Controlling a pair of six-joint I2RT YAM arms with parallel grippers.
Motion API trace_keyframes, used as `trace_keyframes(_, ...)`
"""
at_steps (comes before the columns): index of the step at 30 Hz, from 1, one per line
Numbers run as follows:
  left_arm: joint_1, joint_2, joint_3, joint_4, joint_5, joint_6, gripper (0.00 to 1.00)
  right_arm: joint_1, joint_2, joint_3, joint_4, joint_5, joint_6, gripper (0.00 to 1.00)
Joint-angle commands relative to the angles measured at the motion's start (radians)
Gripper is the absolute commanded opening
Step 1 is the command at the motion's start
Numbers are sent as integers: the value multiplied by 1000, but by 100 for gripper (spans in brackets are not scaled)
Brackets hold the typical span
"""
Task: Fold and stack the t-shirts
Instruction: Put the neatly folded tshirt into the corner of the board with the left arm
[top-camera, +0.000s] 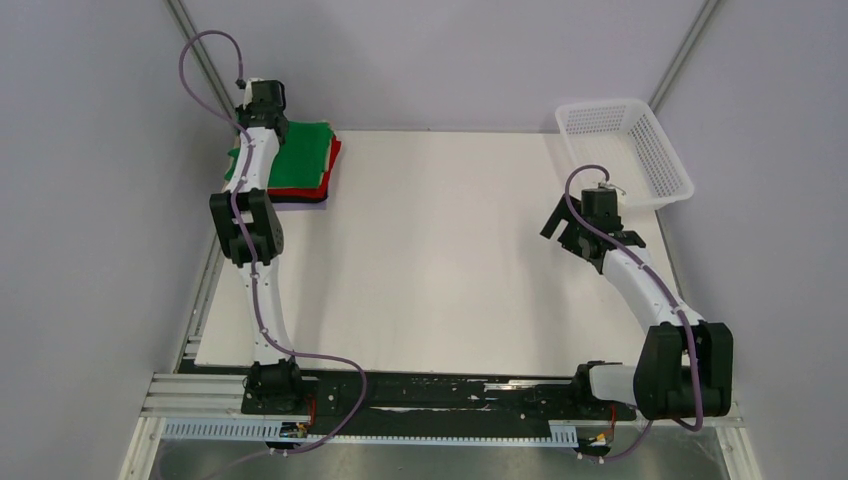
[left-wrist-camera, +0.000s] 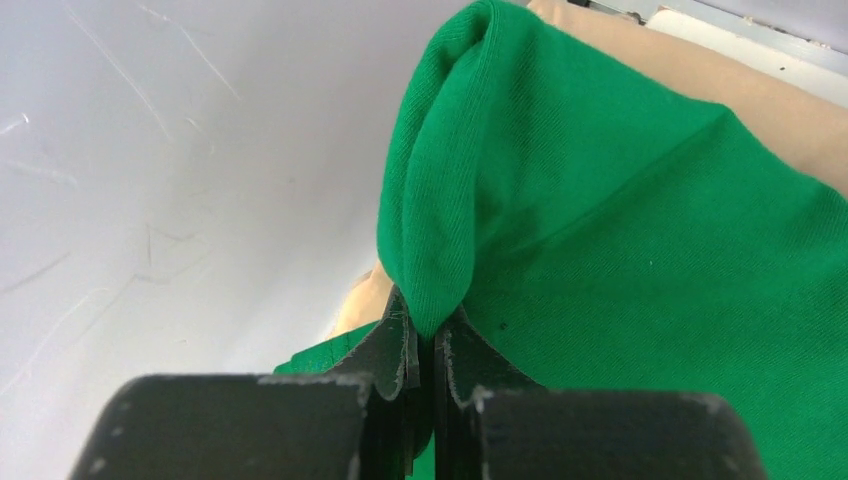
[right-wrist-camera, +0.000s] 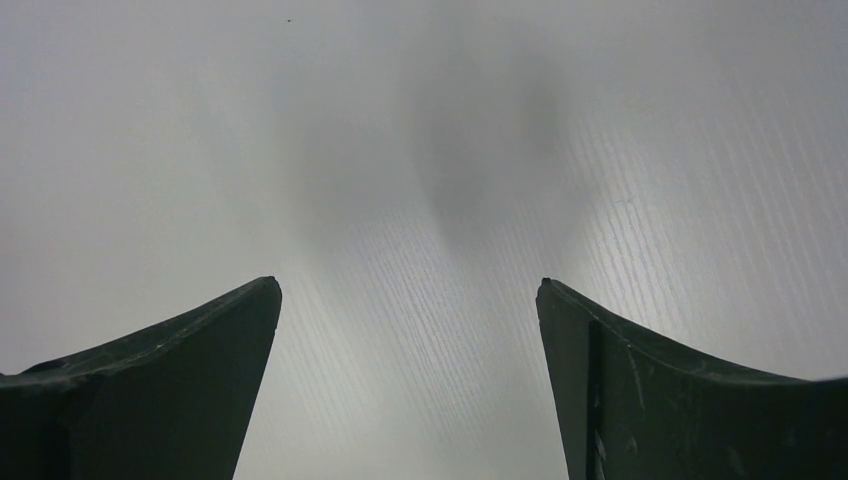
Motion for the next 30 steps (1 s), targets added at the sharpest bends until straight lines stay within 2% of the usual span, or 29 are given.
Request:
trace_keyframes(1,30,-3,66,-12,-78,-110,0,-4,18,53,9,-4,4,100)
trace_keyframes(5,34,3,76,-38,-192,-173,0,-5,35,67,8,-10,7,100)
trace_keyframes(8,45,10,102,-70,-202,-209,1,-4,44,72,7,-16,7,100)
trace_keyframes(10,52,16,120,-95,-185,-223,10,-4,44,71,8,-17,5,100)
trace_keyframes(12,54,13,120,-93,-152,-201,45,-4,45,70,6,-18,6,100)
trace_keyframes(13,54,8,112,-82,-121,-192,79,-5,46,71,7,-20,6,100)
trace_keyframes(15,55,-2,103,-78,-88,-181,97,-5,45,71,7,-26,7,100)
trace_keyframes(22,53,-68,85,-91,-28,-170,100,-5,29,70,6,-41,12,100)
trace_keyframes(30,-3,-263,-74,-77,184,-192,100,-4,-5,74,8,-80,11,100)
